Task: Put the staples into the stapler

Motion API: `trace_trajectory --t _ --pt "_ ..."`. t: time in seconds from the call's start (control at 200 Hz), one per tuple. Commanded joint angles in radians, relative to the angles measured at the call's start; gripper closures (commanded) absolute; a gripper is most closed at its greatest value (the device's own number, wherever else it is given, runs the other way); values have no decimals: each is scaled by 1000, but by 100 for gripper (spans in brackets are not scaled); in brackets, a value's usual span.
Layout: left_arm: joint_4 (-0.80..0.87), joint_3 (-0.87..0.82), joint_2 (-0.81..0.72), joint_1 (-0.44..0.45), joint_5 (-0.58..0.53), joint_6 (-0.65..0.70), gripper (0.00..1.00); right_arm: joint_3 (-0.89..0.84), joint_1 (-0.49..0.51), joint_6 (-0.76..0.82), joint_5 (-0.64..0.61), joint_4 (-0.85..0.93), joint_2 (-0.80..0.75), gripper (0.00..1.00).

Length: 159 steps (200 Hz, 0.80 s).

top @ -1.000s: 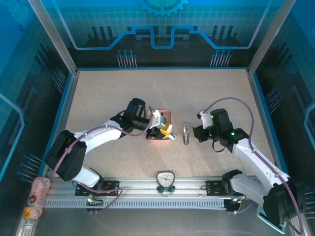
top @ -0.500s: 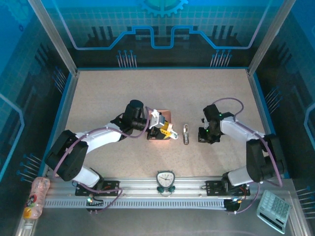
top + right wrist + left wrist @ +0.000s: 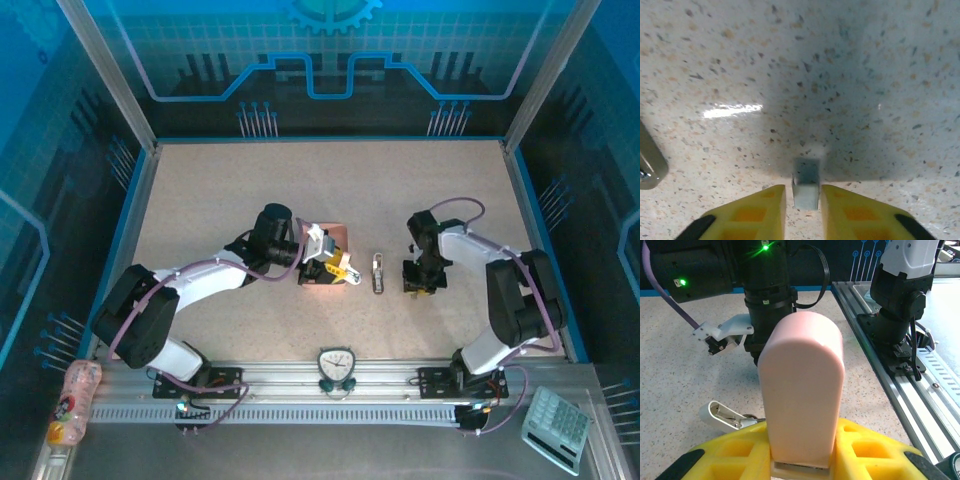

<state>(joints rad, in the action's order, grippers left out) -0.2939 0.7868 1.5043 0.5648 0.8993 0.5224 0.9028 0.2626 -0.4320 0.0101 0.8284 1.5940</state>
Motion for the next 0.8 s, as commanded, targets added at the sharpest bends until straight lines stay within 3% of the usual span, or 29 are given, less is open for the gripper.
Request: trace_trajectory --t 0.0,0.55,0.79 --pt "11 9 -12 -5 44 28 71 52 -6 15 -10 62 6 70" --pt "32 14 -19 -6 39 41 71 100 4 18 -28 105 99 67" --pt "34 15 -18 -4 40 41 71 91 6 21 -19 101 121 70"
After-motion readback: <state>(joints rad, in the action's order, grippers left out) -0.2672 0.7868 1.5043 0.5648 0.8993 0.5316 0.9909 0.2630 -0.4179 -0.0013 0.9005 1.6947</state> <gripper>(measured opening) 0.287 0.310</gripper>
